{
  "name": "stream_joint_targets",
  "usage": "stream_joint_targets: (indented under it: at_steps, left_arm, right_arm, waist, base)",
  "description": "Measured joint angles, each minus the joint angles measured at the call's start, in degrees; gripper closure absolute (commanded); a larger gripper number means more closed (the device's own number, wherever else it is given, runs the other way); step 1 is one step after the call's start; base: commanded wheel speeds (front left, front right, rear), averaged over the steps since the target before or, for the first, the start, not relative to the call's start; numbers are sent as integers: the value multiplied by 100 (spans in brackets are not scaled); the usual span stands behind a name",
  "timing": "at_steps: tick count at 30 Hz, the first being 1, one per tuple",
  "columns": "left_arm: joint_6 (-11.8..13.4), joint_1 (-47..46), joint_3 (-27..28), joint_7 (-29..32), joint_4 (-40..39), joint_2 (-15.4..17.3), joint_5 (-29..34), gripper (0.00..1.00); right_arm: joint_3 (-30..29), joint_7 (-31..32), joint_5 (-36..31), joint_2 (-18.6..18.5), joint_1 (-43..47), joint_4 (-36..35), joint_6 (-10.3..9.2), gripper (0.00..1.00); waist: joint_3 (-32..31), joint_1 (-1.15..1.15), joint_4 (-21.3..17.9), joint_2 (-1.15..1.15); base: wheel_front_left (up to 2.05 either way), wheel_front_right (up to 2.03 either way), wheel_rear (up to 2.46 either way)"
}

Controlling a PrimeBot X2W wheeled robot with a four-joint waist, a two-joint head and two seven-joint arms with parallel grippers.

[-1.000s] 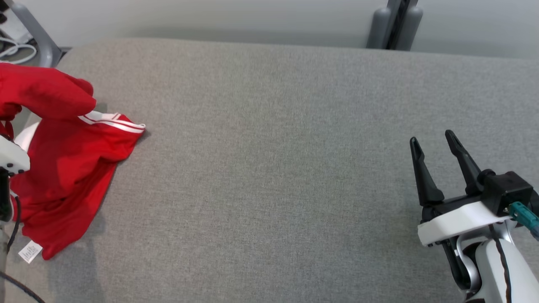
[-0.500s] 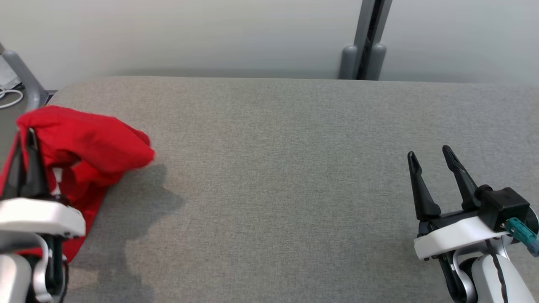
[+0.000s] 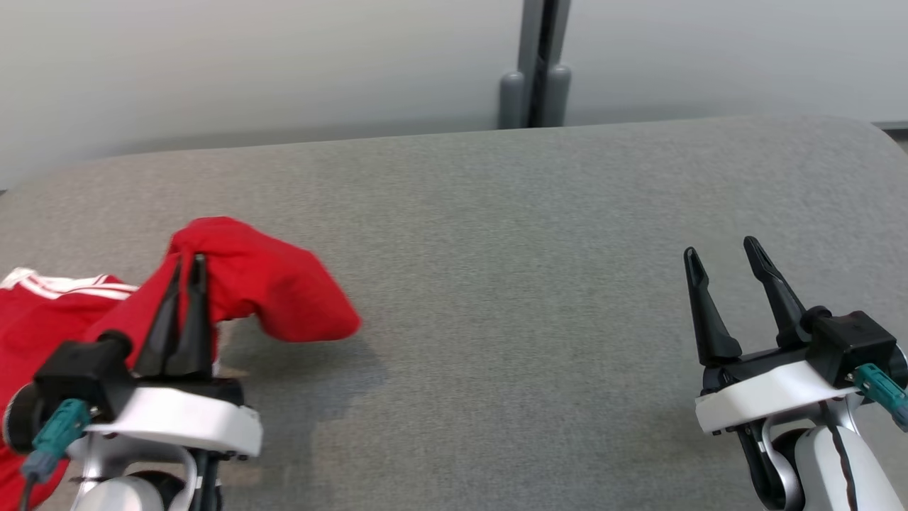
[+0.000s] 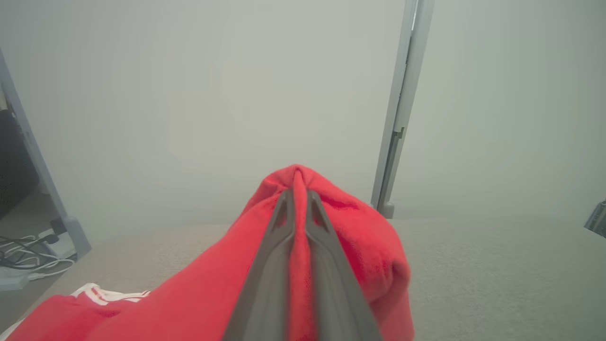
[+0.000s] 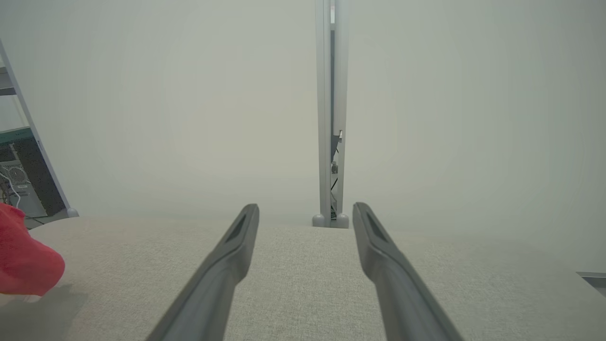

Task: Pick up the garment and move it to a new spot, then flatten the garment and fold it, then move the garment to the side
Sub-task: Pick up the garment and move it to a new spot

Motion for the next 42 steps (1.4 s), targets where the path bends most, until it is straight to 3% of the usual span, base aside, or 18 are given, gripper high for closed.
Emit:
stream_joint_targets:
  at_steps: [8,19,27,28,29,30,35,42]
  left_arm:
    - [-436,-621,-736,16,455,-368,75,100]
    - [-904,-1287,-1298,-49,2025,-924,3,100]
    - [-1288,-1482,-1673,-43,2966,-1189,-91,100]
    - [-1317,-1495,-1713,-66,3026,-1237,-102,73]
    - [-1354,-1501,-1750,-100,3078,-1273,-104,17]
    - [-1402,-1508,-1791,-119,3114,-1310,-110,0]
    - [-1508,-1574,-1808,-467,3080,-1455,-149,0]
    - [-1355,-1549,-1392,-1073,2715,-1312,-221,0]
  right_arm:
    - [49,29,53,26,-133,-34,0,0]
    - [94,-174,223,49,-201,252,0,0]
    - [34,-272,301,57,-228,387,0,0]
    - [20,-279,304,57,-232,408,0,0]
    - [14,-294,304,59,-235,419,0,0]
    - [5,-307,302,62,-238,419,0,0]
    - [-15,-316,264,63,-246,417,0,0]
    - [-47,-285,164,67,-242,379,0,0]
  waist:
    - [176,0,-678,0]
    - [527,0,-1757,0]
    - [701,0,-1897,0]
    - [696,0,-1866,0]
    - [690,0,-1828,0]
    - [683,0,-1786,0]
    - [631,0,-1518,0]
    - [455,0,-1106,0]
  base:
    - [0,0,0]
    - [0,0,0]
    - [0,0,0]
    - [0,0,0]
    - [0,0,0]
    - [0,0,0]
    - [0,0,0]
    - [0,0,0]
